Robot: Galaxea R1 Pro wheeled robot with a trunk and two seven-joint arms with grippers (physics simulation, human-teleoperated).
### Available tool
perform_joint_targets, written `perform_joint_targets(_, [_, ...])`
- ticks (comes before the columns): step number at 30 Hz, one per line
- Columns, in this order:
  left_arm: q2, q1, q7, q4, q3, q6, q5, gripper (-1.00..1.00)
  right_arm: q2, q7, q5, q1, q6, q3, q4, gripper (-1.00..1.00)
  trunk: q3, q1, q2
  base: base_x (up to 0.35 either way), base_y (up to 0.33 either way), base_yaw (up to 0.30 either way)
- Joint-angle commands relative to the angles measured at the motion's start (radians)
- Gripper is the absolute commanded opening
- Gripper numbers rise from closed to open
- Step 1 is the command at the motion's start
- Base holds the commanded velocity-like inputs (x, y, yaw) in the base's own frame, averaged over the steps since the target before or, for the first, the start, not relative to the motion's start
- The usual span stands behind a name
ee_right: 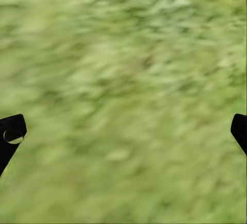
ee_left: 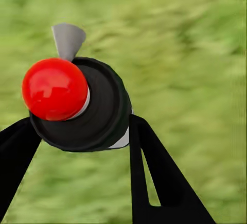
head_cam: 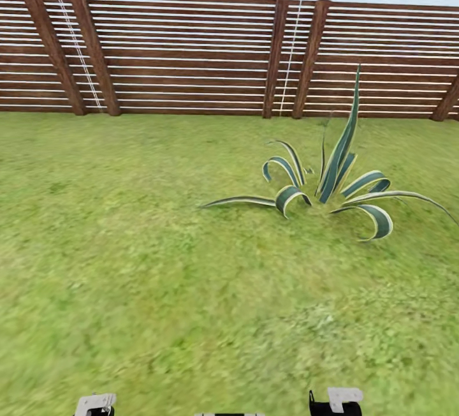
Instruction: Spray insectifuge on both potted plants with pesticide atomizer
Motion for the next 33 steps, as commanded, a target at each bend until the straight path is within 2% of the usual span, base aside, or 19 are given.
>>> perform_joint_targets(1, [0.0, 0.0, -0.005, 0.001, 0.009, -0.003, -0.005, -1.0, -0.001, -0.006, 0.011, -0.001, -0.002, -0.005, 0.001, 1.0, -0.001, 0.0, 0.0, 0.331, 0.107, 0.001])
perform_joint_targets(14, [0.0, 0.0, -0.005, 0.001, 0.009, -0.003, -0.005, -1.0, -0.004, -0.008, 0.01, -0.001, -0.002, -0.005, 0.001, 1.0, -0.001, 0.0, 0.0, 0.329, 0.121, 0.0])
perform_joint_targets(33, [0.0, 0.0, -0.005, 0.001, 0.009, -0.002, -0.005, -1.0, -0.004, -0.008, 0.011, -0.001, 0.0, -0.004, 0.002, 1.0, -0.001, 0.0, 0.0, 0.267, 0.242, 0.0])
